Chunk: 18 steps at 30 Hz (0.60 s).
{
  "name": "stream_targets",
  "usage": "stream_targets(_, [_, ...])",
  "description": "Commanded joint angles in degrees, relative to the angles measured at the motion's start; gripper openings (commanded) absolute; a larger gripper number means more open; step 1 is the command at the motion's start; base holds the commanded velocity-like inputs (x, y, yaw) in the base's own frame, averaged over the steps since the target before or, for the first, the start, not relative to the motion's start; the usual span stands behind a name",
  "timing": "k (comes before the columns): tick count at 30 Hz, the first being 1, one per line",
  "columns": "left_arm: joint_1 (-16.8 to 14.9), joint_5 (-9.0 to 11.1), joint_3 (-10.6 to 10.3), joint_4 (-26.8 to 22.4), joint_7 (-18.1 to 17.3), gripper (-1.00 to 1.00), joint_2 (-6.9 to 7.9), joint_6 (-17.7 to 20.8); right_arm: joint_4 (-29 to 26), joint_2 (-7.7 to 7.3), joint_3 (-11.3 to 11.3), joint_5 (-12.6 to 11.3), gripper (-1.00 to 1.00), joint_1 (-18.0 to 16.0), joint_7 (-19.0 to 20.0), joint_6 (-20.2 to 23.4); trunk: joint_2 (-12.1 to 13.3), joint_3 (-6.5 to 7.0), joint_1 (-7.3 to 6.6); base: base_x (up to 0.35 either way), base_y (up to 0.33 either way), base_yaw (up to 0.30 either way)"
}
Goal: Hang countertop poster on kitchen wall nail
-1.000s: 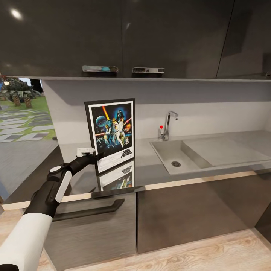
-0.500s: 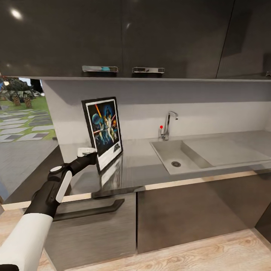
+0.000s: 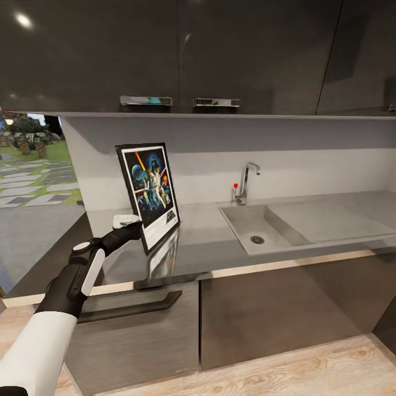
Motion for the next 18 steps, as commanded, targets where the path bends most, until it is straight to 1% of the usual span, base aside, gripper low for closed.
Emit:
stream_targets(1, [-0.03, 0.45, 0.08, -0.19, -0.23, -1.00, -0.01, 0.47, -0.05, -0.01, 0.02, -0.13, 1.00, 0.01, -0.02, -0.08, -0.03, -0.05, 0.00, 0.000, 0.000, 0.000])
stream_targets(2, [-0.03, 0.45, 0.08, -0.25, -0.24, -1.00, -0.01, 0.47, -0.05, -0.01, 0.02, -0.13, 1.00, 0.01, -0.02, -0.08, -0.03, -0.05, 0.00, 0.000, 0.000, 0.000])
stream_targets(3, [-0.03, 0.56, 0.16, -3.59, -0.36, -1.00, 0.02, 0.49, -0.02, -0.01, 0.02, -0.13, 1.00, 0.01, -0.02, -0.08, -0.03, -0.05, 0.00, 0.000, 0.000, 0.000])
stream_targets(18, [-0.03, 0.48, 0.23, -4.17, -0.34, -1.00, 0.07, 0.48, -0.06, -0.01, 0.01, -0.20, 1.00, 0.01, -0.02, -0.08, -0.03, -0.05, 0.00, -0.002, 0.000, 0.000])
